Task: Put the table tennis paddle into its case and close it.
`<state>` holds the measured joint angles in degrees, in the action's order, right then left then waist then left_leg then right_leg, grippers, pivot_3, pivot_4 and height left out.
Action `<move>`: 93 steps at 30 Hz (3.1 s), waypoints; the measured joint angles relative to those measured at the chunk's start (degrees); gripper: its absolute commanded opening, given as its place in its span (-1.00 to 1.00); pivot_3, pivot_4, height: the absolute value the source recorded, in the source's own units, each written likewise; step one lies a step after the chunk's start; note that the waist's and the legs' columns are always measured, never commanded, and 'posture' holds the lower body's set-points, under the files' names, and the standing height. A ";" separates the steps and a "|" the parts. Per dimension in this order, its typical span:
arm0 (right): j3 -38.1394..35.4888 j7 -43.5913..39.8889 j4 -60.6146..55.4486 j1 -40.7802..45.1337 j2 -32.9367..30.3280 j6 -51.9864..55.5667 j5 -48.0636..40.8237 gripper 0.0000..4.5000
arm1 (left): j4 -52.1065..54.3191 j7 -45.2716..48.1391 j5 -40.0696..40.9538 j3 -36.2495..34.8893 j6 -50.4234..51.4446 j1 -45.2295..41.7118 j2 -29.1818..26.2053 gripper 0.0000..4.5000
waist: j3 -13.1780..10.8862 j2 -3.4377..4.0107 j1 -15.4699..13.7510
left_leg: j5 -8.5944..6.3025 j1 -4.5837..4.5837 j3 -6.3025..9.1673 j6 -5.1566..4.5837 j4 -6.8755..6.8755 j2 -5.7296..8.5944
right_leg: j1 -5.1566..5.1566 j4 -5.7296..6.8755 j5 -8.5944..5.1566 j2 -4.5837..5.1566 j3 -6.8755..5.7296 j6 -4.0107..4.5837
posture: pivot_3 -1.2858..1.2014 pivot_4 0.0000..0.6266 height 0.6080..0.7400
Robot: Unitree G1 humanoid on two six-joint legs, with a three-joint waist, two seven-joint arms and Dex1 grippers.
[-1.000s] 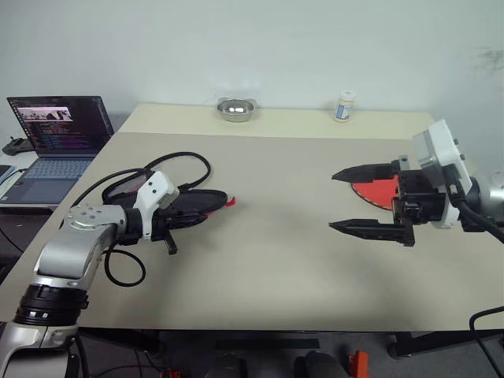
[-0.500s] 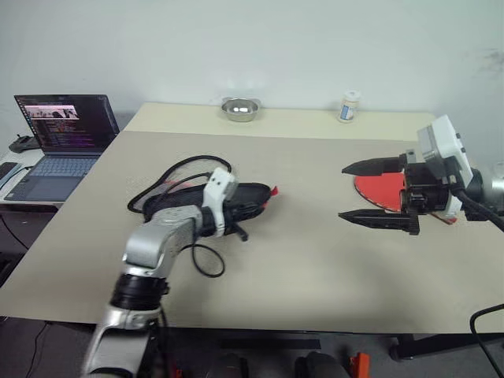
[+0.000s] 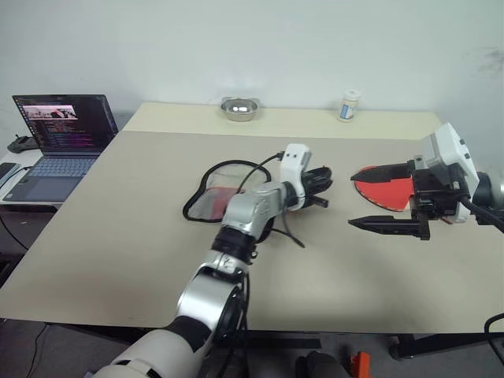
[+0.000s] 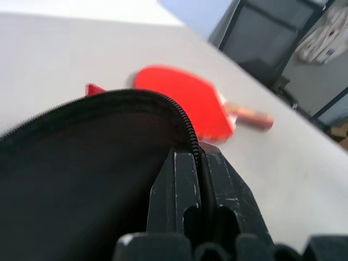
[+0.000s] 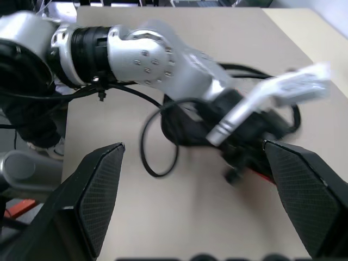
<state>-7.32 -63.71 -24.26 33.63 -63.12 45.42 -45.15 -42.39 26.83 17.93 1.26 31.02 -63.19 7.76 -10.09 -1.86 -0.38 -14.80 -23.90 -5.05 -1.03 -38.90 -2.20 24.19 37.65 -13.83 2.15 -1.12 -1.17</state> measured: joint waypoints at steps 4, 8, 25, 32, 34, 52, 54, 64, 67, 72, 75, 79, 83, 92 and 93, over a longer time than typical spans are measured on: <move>0.01 -0.43 -0.32 0.08 -0.88 0.07 0.03 1.00 | -10.09 -1.34 -1.54 -0.45 -6.46 -2.95 0.65 -0.98 | -0.01 0.00 0.50 | 0.00 0.03 0.01 0.00 0.06 -0.05 | 0.05 0.04 0.00 -0.03 0.03 0.01 | 0.03 -0.52 1.00; -0.11 -0.90 -0.65 -0.25 -1.93 0.09 0.02 1.00 | -15.79 -2.11 -3.07 -0.60 -10.36 -3.49 0.74 -0.89 | -0.01 0.00 0.43 | 0.01 0.00 0.03 0.01 0.05 -0.06 | 0.05 0.06 0.00 -0.02 -0.03 0.01 | 0.03 -0.52 1.00; -4.62 2.35 -1.16 -2.60 -2.30 2.63 -2.15 1.00 | -1.78 7.70 -5.22 4.15 -7.07 -0.02 -2.26 0.98 | -0.01 0.01 0.60 | 0.01 0.03 -0.01 0.04 0.05 -0.07 | 0.04 0.07 0.00 0.02 0.05 0.01 | 0.03 -0.52 1.00; -11.32 9.57 -1.84 -3.24 0.25 6.87 -7.57 1.00 | 16.03 8.61 -4.40 2.95 3.03 5.76 -12.38 0.98 | -0.01 0.02 0.50 | 0.17 0.09 0.07 0.29 0.03 -0.25 | 0.04 0.29 0.00 0.00 -0.06 0.03 | 0.03 -0.52 1.00; -12.70 12.13 -2.59 -3.65 1.12 8.45 -9.63 1.00 | 20.55 8.78 -2.70 1.39 5.92 5.94 -14.03 0.98 | 0.00 0.02 0.49 | 0.16 0.08 0.07 0.29 0.01 -0.20 | 0.02 0.29 0.00 0.00 -0.05 0.03 | 0.03 -0.52 1.00; 1.00 65.42 -7.00 -16.87 24.60 17.44 -39.50 1.00 | 33.44 50.08 6.13 -2.09 -3.56 22.14 -52.19 0.98 | 0.09 -0.11 0.20 | 0.24 0.14 0.09 0.39 0.00 -0.28 | -0.05 0.30 0.01 0.00 -0.10 0.18 | 0.03 -0.52 1.00; 3.57 68.83 -4.62 -16.02 27.28 17.44 -39.56 1.00 | 33.11 50.79 5.67 -1.47 -5.11 22.63 -52.29 0.98 | 0.10 -0.14 0.19 | 0.23 0.09 0.08 0.37 0.00 -0.28 | -0.01 0.27 0.01 -0.01 -0.08 0.18 | 0.03 -0.52 1.00; 9.31 77.61 8.23 -10.35 39.37 17.67 -39.68 1.00 | 33.54 51.39 6.35 -1.53 -6.20 22.67 -52.53 0.98 | 0.12 -0.18 0.66 | 0.22 0.08 0.08 0.36 0.05 -0.38 | 0.06 0.29 0.02 -0.12 -0.06 0.17 | 0.03 -0.52 1.00; 9.86 78.48 10.46 -8.89 42.66 17.66 -39.53 1.00 | 33.82 52.16 7.35 -1.88 -5.04 23.19 -53.98 0.98 | 0.12 -0.18 0.84 | 0.22 0.08 0.08 0.36 0.05 -0.42 | 0.08 0.30 0.02 -0.13 -0.06 0.18 | 0.03 -0.52 1.00; 11.40 80.36 13.99 -6.46 49.54 17.48 -38.21 1.00 | 36.59 54.70 10.14 -3.50 -2.64 24.87 -58.45 0.98 | 0.11 -0.18 1.46 | 0.22 0.06 0.07 0.36 0.08 -0.44 | 0.12 0.30 0.02 -0.12 -0.04 0.18 | 0.03 -0.52 1.00; 11.95 80.51 15.36 -5.46 51.90 17.47 -35.90 1.00 | 37.85 55.94 10.28 -3.95 -2.59 26.69 -61.30 0.98 | 0.12 -0.18 1.70 | 0.22 0.07 0.08 0.36 0.08 -0.42 | 0.11 0.31 0.02 -0.10 -0.05 0.18 | 0.03 -0.52 1.00; 12.92 79.82 16.90 -4.52 53.58 17.46 -30.48 1.00 | 38.11 55.12 9.90 -3.96 -2.95 28.04 -61.91 0.98 | 0.12 -0.18 1.72 | 0.22 0.06 0.08 0.37 0.07 -0.42 | 0.11 0.32 0.02 -0.09 -0.06 0.18 | 0.03 -0.52 1.00; 13.57 77.77 16.22 -4.12 51.31 20.05 -27.53 1.00 | 40.17 53.65 9.69 -4.00 -3.25 29.81 -61.95 0.98 | 0.11 -0.18 1.73 | 0.22 0.03 0.07 0.37 0.09 -0.42 | 0.13 0.29 0.01 -0.08 -0.05 0.19 | 0.03 -0.52 1.00; 9.61 75.33 10.70 -7.35 46.70 25.23 -34.68 1.00 | 44.31 51.67 11.29 -4.55 -2.38 32.50 -61.94 0.98 | 0.12 -0.19 1.82 | 0.22 0.09 0.07 0.37 0.12 -0.43 | 0.13 0.33 0.01 -0.06 -0.05 0.17 | 0.03 -0.52 1.00; 9.56 75.72 11.18 -7.64 47.03 25.04 -34.23 1.00 | 44.34 51.51 11.31 -4.55 -2.34 32.51 -61.93 0.98 | 0.12 -0.19 1.88 | 0.22 0.09 0.07 0.37 0.12 -0.43 | 0.13 0.33 0.01 -0.07 -0.05 0.18 | 0.03 -0.52 1.00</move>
<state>2.24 12.01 -13.08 26.00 -16.09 70.46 -79.38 1.95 78.34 29.24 -3.29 28.68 -30.68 -54.17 -9.97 -2.05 1.49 -14.57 -23.81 -4.98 -0.66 -38.78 -2.63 24.32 37.98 -13.82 2.08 -1.18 -1.00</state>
